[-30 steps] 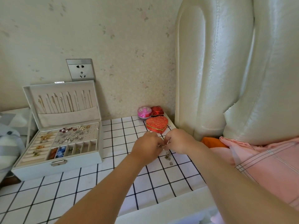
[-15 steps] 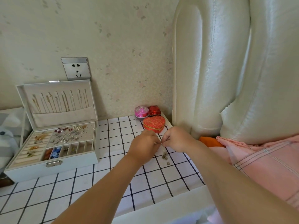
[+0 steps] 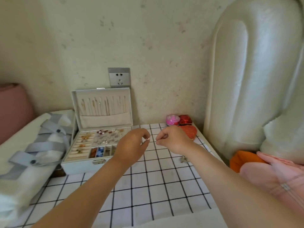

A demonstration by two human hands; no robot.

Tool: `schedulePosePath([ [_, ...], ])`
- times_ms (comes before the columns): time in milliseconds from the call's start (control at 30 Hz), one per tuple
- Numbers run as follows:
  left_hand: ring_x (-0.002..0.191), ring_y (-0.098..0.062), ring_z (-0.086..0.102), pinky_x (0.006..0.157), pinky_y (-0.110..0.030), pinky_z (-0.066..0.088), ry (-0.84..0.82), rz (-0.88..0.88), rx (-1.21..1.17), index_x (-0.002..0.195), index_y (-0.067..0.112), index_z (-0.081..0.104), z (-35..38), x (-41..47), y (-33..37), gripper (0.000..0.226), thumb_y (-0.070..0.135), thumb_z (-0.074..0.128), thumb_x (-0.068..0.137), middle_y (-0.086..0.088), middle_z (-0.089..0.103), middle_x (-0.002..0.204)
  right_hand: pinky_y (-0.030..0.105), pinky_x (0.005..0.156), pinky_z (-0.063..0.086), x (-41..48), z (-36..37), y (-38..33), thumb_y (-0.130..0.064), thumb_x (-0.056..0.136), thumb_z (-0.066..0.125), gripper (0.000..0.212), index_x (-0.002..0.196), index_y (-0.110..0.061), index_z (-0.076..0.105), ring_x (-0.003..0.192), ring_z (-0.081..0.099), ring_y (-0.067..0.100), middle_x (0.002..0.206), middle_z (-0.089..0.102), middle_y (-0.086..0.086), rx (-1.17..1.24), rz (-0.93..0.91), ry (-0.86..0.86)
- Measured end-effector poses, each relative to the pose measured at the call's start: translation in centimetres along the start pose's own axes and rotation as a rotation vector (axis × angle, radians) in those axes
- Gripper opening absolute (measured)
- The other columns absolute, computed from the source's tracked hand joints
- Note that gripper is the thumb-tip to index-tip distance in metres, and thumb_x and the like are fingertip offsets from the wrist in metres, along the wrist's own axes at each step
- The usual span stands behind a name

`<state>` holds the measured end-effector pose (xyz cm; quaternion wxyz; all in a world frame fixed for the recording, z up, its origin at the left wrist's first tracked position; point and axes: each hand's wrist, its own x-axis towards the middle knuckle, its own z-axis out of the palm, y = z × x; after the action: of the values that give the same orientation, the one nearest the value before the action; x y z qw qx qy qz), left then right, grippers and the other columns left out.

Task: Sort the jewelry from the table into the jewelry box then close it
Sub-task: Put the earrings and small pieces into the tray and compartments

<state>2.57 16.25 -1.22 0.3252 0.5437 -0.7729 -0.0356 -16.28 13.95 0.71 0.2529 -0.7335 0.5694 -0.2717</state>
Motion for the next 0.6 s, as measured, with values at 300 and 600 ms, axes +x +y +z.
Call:
schedulePosePath([
  [300, 0.080, -0.003, 0.058, 0.077, -0.028, 0.052, -0.015, -0.072, -0.024, 0.109, 0.028, 0.066, -5.7, -2.7, -7.7, 0.018, 0.025, 0.066, 0.091, 0.017, 0.064, 0.098, 0.024, 0.075, 0.053, 1.9, 6.4, -6.7, -0.025, 0.080, 0.080, 0.004, 0.079, -0.027, 0.077, 0.078, 0.066, 0.003, 0.081, 0.072, -0.012, 0.006, -0.080, -0.088],
  [600, 0.067, 0.007, 0.049, 0.060, -0.018, 0.036, -0.144, -0.070, -0.077, 0.103, 0.029, 0.068, -6.2, -2.5, -8.7, 0.012, 0.029, 0.067, 0.091, 0.019, 0.060, 0.086, 0.031, 0.076, 0.054, 2.8, 7.6, -8.2, -0.029, 0.085, 0.069, 0.007, 0.079, -0.030, 0.072, 0.082, 0.063, 0.009, 0.079, 0.064, -0.016, -0.334, -0.088, -0.159],
])
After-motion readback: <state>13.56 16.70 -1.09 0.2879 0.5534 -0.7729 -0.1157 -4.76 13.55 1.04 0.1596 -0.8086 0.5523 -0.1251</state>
